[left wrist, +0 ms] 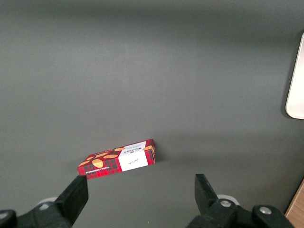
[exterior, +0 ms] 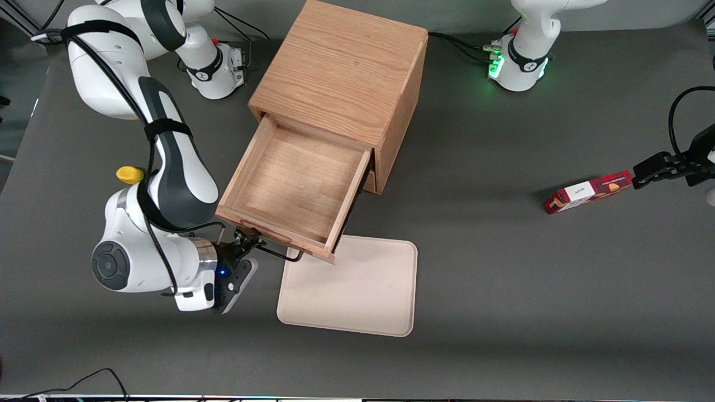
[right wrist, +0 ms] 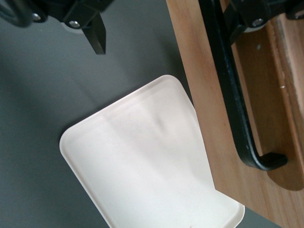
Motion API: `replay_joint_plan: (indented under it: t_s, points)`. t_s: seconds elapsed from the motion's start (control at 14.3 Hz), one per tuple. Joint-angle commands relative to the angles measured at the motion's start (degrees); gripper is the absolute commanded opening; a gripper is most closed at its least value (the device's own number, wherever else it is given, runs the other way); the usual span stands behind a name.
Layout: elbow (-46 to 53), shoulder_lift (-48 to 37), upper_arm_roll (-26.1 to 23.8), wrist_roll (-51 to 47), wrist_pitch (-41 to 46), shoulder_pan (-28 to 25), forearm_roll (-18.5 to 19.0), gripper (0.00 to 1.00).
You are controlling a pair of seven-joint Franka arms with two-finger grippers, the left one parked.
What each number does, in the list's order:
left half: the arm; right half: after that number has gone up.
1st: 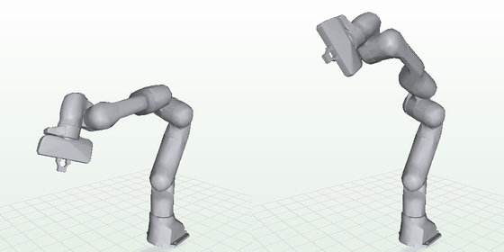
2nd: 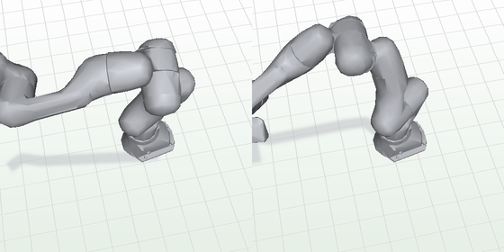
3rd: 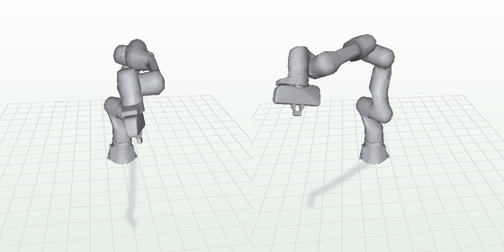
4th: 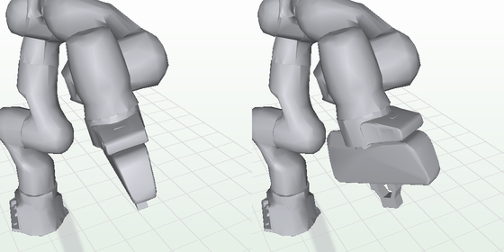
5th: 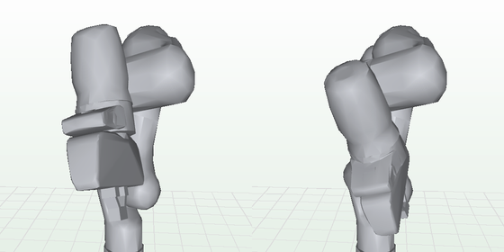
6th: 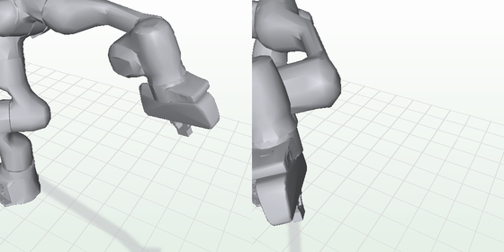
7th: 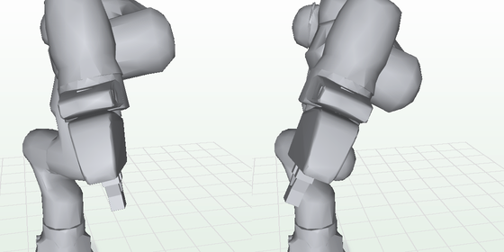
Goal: Close top drawer
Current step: 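Position the right gripper against the drawer front beside the black handle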
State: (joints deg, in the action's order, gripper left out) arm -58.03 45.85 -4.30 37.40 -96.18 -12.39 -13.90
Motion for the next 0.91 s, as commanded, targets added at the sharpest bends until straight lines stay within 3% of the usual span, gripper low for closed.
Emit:
replay_joint_plan:
  t_s: [0.0, 0.84]
  points:
    - [-0.51, 0.38, 0.44, 0.65, -2.52, -0.97, 2.11, 1.0]
    - [-4.8, -2.42, -0.18, -2.16, -3.31, -2.29, 2.74, 1.0]
